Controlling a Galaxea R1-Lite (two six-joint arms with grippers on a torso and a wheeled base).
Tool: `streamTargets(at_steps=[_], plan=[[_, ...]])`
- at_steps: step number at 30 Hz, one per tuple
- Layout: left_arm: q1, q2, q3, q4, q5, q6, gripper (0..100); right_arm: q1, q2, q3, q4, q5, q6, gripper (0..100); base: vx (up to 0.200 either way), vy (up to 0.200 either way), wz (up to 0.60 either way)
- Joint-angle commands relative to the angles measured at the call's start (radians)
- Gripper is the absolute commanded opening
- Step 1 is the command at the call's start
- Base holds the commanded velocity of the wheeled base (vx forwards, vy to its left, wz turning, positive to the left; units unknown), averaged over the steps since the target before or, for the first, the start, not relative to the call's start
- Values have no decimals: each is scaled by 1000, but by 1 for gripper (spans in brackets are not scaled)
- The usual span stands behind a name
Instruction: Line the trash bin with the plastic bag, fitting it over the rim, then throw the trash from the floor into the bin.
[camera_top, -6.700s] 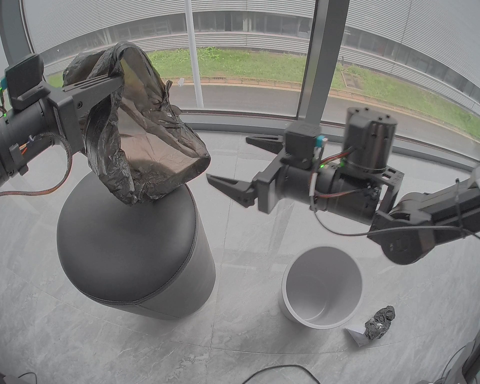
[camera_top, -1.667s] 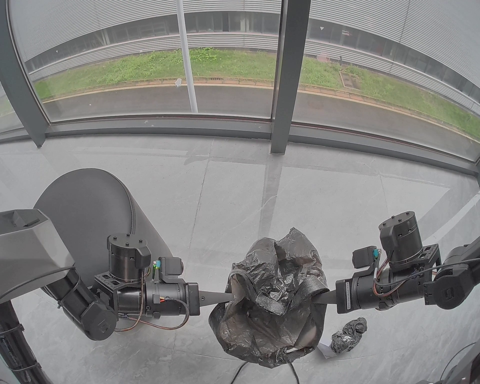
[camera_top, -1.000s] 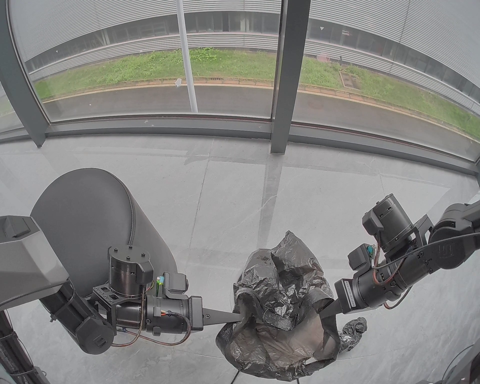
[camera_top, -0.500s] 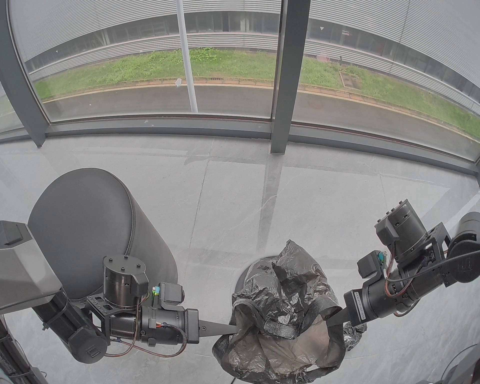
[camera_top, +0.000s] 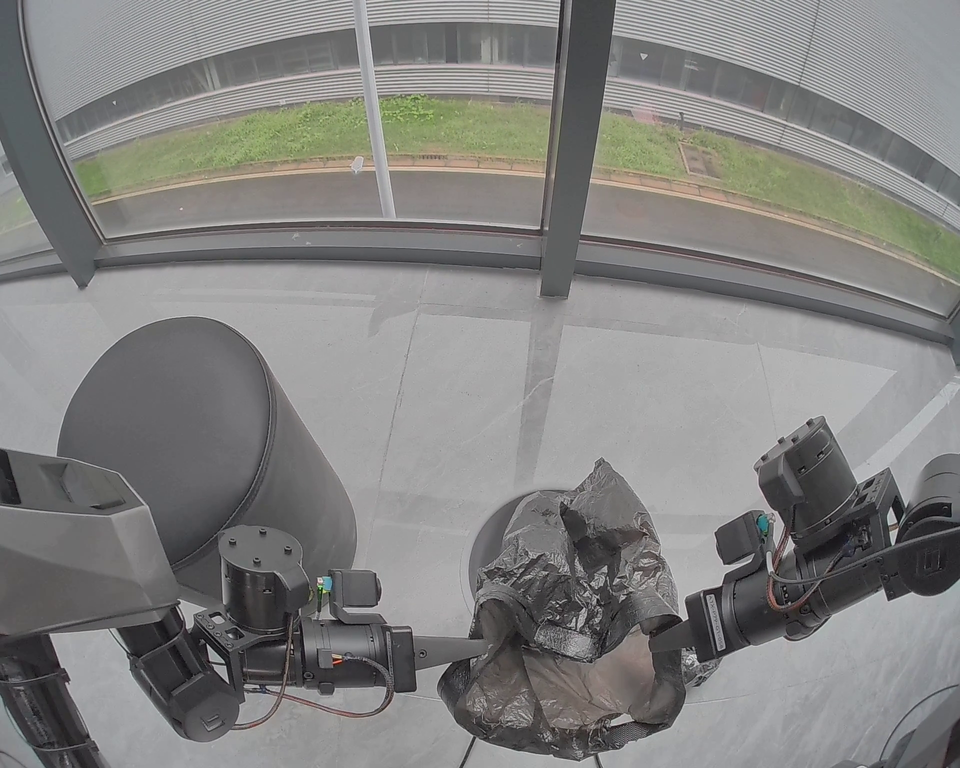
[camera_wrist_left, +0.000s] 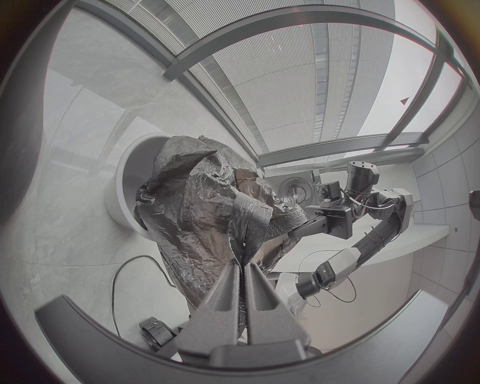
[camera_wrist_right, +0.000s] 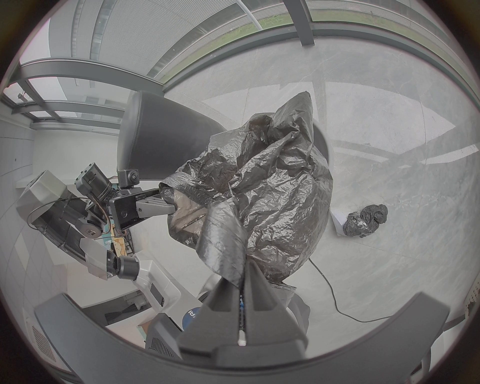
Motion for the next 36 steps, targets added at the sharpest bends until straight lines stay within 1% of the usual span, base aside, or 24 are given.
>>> streamTargets(at_steps=[1, 6, 11, 15, 18, 20, 21, 25, 28, 29, 30, 32, 35, 36], plan=[[1, 116, 30, -77, 6, -1, 0, -2, 29, 21, -24, -2, 1, 0, 0, 0, 0], [-2, 126, 105, -172, -2, -25, 0, -2, 37, 15, -29, 7, 1, 0, 0, 0, 0], [6, 124, 153, -207, -3, -30, 0, -4, 92, -19, -20, 18, 2, 0, 0, 0, 0], [12, 120, 166, -213, -5, -64, 0, -2, 118, -33, 0, 48, 2, 0, 0, 0, 0], [12, 161, 114, -213, -7, -99, 0, -4, 147, -46, 48, 50, 2, 0, 0, 0, 0], [12, 190, 73, -213, -3, -111, 0, -8, 163, -57, 52, 50, 1, 0, 0, 0, 0], [14, 218, 19, -213, 1, -125, 0, -19, 189, -82, 48, 47, 1, 0, 0, 0, 0], [35, 282, -128, -212, 6, -167, 0, -108, 256, -212, 43, 36, -5, 0, 0, 0, 0], [49, 304, -200, -209, 12, -171, 0, -149, 290, -280, -1, 22, -7, 0, 0, 0, 0], [54, 307, -209, -206, 13, -171, 0, -159, 296, -284, -18, 7, -8, 0, 0, 0, 0], [63, 308, -216, -204, 18, -171, 0, -168, 308, -283, -52, -22, -10, 0, 0, 0, 0], [73, 319, -209, -213, 38, -170, 0, -169, 322, -269, -101, -55, -19, 0, 0, 0, 0], [77, 313, -185, -215, 86, -165, 0, -168, 327, -227, -142, -56, -50, 0, 0, 0, 0], [77, 313, -183, -215, 87, -165, 0, -168, 327, -226, -144, -56, -51, 0, 0, 0, 0]])
